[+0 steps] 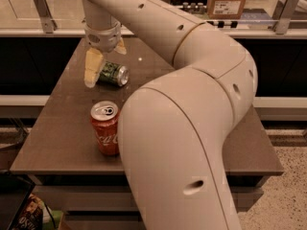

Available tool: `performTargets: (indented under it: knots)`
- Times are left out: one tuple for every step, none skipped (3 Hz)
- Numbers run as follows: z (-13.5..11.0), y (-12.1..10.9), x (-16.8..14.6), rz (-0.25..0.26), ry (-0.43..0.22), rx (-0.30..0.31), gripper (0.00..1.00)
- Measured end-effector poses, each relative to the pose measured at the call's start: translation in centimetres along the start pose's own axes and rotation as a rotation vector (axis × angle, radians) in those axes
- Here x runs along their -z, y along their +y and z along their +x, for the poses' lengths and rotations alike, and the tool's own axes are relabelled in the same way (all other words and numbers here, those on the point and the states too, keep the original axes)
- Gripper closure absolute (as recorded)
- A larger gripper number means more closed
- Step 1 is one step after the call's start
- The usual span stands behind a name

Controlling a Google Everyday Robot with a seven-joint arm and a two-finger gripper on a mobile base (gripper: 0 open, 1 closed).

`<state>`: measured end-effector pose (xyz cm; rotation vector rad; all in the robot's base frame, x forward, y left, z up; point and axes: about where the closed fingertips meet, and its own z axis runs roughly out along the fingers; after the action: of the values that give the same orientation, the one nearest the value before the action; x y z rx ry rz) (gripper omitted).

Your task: Place green can upright

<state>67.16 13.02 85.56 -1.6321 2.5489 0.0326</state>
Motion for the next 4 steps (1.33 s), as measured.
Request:
performTargets:
  knots:
    - [0.19, -0.11, -0.39, 0.002, 0.006, -0.029, 0.00]
    - [0.13, -0.05, -0.53, 0.001, 0.009, -0.034, 0.00]
    - [-0.36, -0.23, -0.83, 0.006, -0.006, -0.034, 0.18]
    - [-0.78, -0.37, -1.15, 0.010, -0.018, -0.033, 0.43]
